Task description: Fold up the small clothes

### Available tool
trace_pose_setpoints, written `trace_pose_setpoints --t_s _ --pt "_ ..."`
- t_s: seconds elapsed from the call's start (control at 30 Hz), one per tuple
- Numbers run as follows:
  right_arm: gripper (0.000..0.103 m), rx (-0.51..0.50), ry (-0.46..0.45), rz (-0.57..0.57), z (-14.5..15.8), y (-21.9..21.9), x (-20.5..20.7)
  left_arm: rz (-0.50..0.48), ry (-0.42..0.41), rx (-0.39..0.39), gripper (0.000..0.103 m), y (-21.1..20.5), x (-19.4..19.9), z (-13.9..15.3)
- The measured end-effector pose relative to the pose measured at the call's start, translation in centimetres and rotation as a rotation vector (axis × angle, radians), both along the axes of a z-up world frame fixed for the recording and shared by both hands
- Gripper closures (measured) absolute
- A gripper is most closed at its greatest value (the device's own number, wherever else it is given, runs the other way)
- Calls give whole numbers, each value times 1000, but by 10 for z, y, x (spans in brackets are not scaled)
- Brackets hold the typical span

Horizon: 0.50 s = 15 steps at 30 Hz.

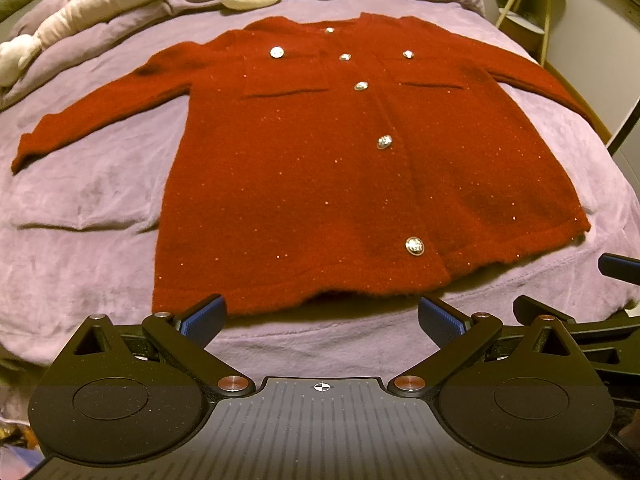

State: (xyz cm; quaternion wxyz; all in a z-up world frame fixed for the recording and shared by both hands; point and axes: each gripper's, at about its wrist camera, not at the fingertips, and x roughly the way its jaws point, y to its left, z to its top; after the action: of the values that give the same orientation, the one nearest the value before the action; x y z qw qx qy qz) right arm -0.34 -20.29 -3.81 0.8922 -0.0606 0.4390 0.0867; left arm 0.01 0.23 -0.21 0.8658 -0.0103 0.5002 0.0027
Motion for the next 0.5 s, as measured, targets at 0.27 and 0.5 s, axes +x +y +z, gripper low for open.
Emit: trace_pose_setpoints --t_s 0.27,0.5 --pt "4 0 0 1 0 0 0 -4 1 -4 0 1 0 0" --pt "4 1 0 -1 0 0 0 -4 3 -5 0 0 1 -1"
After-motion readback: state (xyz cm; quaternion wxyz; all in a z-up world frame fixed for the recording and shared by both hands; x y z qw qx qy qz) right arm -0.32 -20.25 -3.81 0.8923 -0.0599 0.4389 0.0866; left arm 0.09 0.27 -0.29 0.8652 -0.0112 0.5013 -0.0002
